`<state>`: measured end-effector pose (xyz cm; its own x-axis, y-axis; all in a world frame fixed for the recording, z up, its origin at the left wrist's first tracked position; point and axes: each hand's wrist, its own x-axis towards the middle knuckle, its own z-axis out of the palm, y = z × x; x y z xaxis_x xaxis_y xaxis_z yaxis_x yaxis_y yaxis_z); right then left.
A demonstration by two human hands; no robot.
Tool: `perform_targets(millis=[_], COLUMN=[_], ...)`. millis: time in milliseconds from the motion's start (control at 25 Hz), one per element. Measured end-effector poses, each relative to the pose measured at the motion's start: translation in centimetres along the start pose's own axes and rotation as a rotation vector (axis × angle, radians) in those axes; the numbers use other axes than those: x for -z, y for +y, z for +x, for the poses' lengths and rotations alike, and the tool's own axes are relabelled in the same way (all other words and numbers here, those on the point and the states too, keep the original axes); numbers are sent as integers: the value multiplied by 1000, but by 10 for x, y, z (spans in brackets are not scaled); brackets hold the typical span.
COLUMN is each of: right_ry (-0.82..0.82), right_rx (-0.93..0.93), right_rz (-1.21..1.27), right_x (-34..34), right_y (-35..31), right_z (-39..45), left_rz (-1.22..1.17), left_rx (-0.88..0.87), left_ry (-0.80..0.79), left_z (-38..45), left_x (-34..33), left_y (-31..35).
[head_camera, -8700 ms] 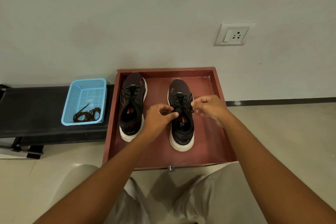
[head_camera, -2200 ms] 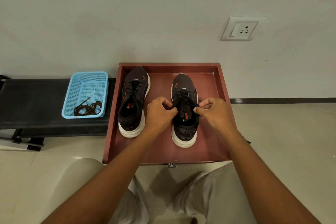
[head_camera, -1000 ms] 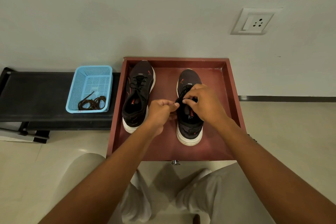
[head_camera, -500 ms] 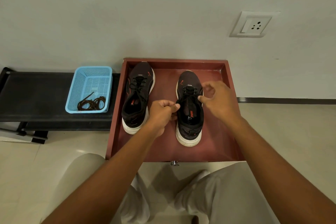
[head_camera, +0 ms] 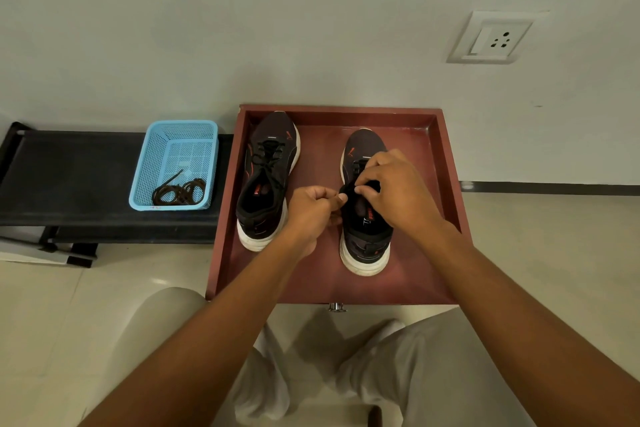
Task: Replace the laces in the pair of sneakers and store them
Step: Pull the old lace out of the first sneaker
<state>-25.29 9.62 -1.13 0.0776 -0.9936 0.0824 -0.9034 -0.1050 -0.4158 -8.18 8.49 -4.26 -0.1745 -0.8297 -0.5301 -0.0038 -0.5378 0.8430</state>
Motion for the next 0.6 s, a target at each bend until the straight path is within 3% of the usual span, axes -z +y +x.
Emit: perform_targets(millis=[160,360,600], right_ry=[98,271,274], right_rx=[-158,-499,-858], right_rz=[202,577,945], right_x=[13,39,37], right_y=[10,28,50], right_z=[-2,-2,18], left_rz=[1,-3,12], left_rx=[-3,3,6], left_ry=[9,14,18], left_z=[-2,-4,-6], left_x=[-1,-1,-3], left_y=[1,1,2])
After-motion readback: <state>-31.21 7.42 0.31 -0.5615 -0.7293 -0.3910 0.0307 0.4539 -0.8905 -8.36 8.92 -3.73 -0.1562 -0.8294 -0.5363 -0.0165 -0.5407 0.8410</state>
